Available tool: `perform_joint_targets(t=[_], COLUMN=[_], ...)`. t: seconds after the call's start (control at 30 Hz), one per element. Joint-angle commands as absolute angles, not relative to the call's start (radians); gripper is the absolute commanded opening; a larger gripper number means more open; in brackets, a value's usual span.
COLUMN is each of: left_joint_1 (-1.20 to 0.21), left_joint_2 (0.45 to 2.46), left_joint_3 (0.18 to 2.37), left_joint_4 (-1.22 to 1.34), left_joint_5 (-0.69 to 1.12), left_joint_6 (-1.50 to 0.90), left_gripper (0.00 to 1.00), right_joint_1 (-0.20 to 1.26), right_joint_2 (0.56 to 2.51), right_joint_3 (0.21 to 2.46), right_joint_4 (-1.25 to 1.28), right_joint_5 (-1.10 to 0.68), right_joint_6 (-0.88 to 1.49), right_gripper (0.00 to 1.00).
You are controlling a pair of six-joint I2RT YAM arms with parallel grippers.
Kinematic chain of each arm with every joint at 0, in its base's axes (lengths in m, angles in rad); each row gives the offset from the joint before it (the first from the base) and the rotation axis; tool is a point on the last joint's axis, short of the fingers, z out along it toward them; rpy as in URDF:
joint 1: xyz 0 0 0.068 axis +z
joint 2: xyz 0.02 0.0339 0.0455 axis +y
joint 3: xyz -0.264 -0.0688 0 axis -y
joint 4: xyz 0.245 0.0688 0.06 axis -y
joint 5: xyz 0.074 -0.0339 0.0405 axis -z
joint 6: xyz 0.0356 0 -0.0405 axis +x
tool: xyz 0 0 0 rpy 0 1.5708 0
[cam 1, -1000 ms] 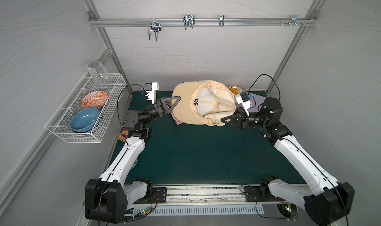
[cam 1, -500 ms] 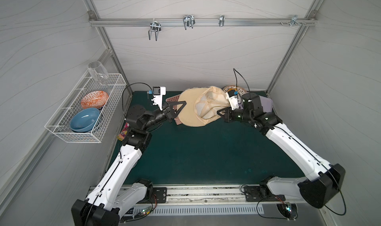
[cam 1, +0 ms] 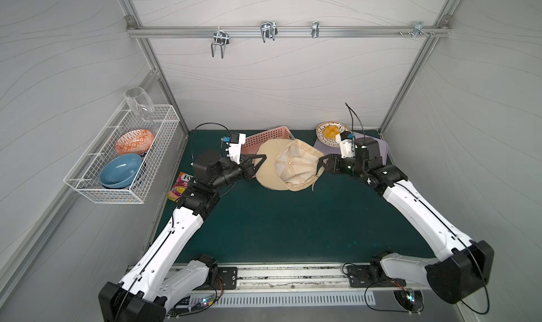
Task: Turn the baseball cap inside out
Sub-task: Turn over the baseball cap.
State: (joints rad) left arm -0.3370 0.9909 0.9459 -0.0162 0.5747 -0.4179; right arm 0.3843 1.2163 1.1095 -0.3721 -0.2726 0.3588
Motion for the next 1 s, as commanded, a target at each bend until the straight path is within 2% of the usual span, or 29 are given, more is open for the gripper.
perform_joint_targets(t=[0.0, 0.17, 0.3, 0.37, 0.53, 0.7, 0.8, 0.87, 0.9, 0.97], left_joint_1=[-0.341, -0.341, -0.341, -0.341, -0.342, -0.341, -0.342, -0.341, -0.342, -0.343], left_joint_2=[0.982, 1.009, 1.027, 1.044, 1.07, 1.087, 1.091, 1.092, 1.094, 1.1], left_joint_3=[0.98, 1.002, 1.003, 1.005, 1.018, 1.035, 1.041, 1.045, 1.05, 1.059], left_joint_4=[0.067, 0.08, 0.109, 0.125, 0.118, 0.09, 0.08, 0.073, 0.065, 0.036], left_joint_5=[0.638, 0.711, 0.75, 0.776, 0.808, 0.822, 0.832, 0.833, 0.834, 0.838], left_joint_6=[-0.399, -0.406, -0.428, -0.442, -0.452, -0.448, -0.448, -0.447, -0.442, -0.431], left_gripper=[0.0, 0.0, 0.0, 0.0, 0.0, 0.0, 0.0, 0.0, 0.0, 0.0], right_joint_1=[0.314, 0.237, 0.245, 0.279, 0.39, 0.458, 0.501, 0.527, 0.543, 0.572], right_joint_2=[1.177, 1.177, 1.187, 1.193, 1.209, 1.256, 1.289, 1.308, 1.311, 1.306], right_joint_3=[1.067, 0.994, 0.988, 1.006, 1.065, 1.114, 1.144, 1.16, 1.16, 1.152], right_joint_4=[-0.241, -0.118, -0.099, -0.151, -0.295, -0.364, -0.408, -0.419, -0.408, -0.372], right_joint_5=[-0.562, -0.815, -0.889, -0.849, -0.595, -0.483, -0.327, -0.198, -0.124, 0.034], right_joint_6=[0.373, 0.372, 0.356, 0.296, 0.118, 0.015, -0.026, -0.047, -0.049, -0.052], right_gripper=[0.56, 0.6, 0.61, 0.61, 0.62, 0.61, 0.47, 0.27, 0.2, 0.14])
